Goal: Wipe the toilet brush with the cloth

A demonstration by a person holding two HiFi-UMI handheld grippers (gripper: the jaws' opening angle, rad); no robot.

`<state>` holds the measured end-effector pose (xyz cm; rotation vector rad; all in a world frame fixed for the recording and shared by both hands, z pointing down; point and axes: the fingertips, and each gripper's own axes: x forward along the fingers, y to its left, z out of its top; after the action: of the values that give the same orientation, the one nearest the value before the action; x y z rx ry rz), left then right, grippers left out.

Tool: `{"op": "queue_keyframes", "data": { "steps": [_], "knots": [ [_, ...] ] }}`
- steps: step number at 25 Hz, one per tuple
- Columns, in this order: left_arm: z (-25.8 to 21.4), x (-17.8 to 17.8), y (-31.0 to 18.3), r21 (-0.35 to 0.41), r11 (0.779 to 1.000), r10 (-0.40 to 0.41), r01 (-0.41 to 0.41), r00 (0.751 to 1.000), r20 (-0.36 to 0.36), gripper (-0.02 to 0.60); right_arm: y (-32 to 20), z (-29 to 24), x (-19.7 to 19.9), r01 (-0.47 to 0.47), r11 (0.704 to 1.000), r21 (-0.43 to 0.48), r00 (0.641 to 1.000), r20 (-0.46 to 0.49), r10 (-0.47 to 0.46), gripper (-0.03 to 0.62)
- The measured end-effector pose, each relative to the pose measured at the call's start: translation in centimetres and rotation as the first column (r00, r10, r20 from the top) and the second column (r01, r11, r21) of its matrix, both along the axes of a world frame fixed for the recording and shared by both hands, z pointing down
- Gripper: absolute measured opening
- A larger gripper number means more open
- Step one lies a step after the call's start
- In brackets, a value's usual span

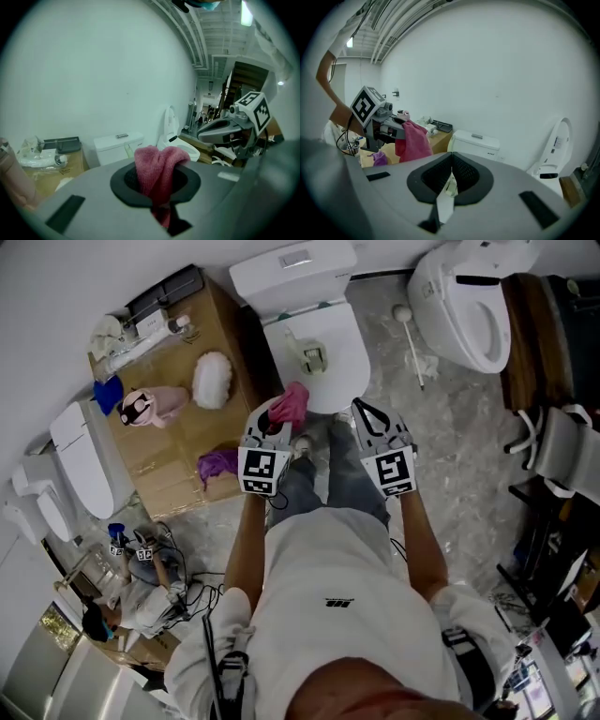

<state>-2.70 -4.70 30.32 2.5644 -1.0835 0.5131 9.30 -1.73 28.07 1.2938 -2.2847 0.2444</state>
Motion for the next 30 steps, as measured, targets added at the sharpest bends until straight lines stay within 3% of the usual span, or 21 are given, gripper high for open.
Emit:
{"op": "queue_keyframes", "data": {
  "steps": [7, 16, 30],
  "knots": [
    [5.0, 0.9, -2.7, -0.055, 0.994, -0.092, 0.092, 0.996, 0.003, 0.044, -4.3, 5.4, 0.4, 0.121, 0.992, -0.044, 0.993, -0.002, -0.122, -0.003],
    [11.0, 0.4, -4.7, -0.105, 0.968, -0.229, 0.229, 0.973, 0.008, 0.044, -7.4, 13.1, 0.2, 0.269, 0.955, -0.128, 0.961, -0.023, -0.274, -0.003],
    [18.6, 1.7, -6.6, -0.105, 0.960, -0.257, 0.258, 0.966, 0.025, 0.046, -10.4, 23.6, -0.3, 0.404, 0.894, -0.194, 0.899, -0.096, -0.427, -0.003]
  ]
}}
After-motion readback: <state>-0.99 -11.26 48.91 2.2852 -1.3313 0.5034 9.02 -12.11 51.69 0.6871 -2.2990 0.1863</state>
